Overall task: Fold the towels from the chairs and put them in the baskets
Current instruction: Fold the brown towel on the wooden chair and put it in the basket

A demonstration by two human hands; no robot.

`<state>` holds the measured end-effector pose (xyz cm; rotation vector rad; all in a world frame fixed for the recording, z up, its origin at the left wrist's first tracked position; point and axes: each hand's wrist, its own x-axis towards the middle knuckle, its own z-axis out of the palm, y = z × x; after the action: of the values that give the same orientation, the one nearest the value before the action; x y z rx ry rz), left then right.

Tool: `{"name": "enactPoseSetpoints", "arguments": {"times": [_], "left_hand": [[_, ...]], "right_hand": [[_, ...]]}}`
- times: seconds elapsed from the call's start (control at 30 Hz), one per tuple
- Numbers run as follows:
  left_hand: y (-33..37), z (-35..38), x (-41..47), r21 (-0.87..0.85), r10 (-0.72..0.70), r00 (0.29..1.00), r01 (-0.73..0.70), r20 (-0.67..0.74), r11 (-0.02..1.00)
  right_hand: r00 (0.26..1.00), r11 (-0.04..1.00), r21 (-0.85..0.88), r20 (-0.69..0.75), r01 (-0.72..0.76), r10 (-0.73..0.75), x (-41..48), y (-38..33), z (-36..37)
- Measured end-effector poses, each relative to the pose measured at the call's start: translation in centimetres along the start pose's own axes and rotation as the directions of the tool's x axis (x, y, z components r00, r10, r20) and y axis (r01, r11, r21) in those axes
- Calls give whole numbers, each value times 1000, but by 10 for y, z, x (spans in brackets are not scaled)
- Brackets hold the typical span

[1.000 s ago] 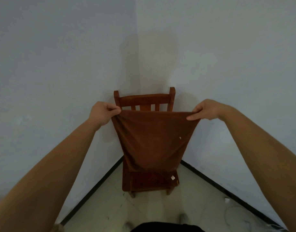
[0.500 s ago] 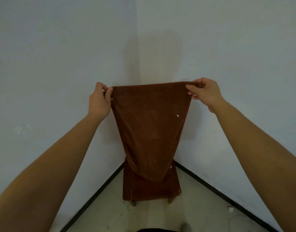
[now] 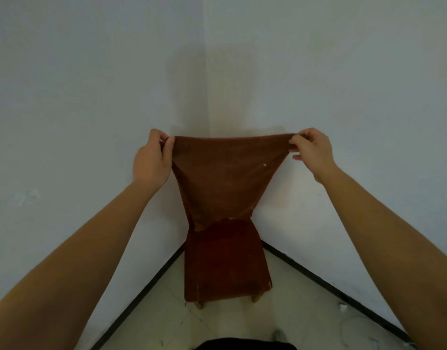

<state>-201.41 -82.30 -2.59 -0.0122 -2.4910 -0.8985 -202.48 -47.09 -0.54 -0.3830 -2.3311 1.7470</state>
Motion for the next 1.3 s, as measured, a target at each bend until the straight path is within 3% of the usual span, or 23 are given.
{"name": "enactPoseSetpoints", "arguments": {"times": [0.1, 0.33, 0.5, 0.63, 1.07, 1.3], "left_hand": [[-11, 12, -39, 66, 47, 997, -51, 60, 996], [-60, 52, -167, 117, -83, 925, 42, 370, 992], [-91, 67, -258, 192, -166, 826, 71, 539, 979], [-96, 73, -314, 296, -315, 702, 154, 639, 943], [-59, 74, -410, 476, -555, 567, 298, 609, 827], [-74, 89, -404, 398, -609, 543, 464, 578, 791]], "right_hand": [[998, 992, -108, -34, -58, 54, -27, 31, 6], [972, 905, -357, -41, -232, 233, -107, 136, 17], [937, 799, -533, 29, -280, 347, -171, 213, 7], [900, 726, -643, 127, -245, 417, -209, 251, -6], [820, 738, -660, 339, -141, 461, -267, 310, -45], [823, 755, -639, 344, -147, 452, -242, 325, -36]]}}
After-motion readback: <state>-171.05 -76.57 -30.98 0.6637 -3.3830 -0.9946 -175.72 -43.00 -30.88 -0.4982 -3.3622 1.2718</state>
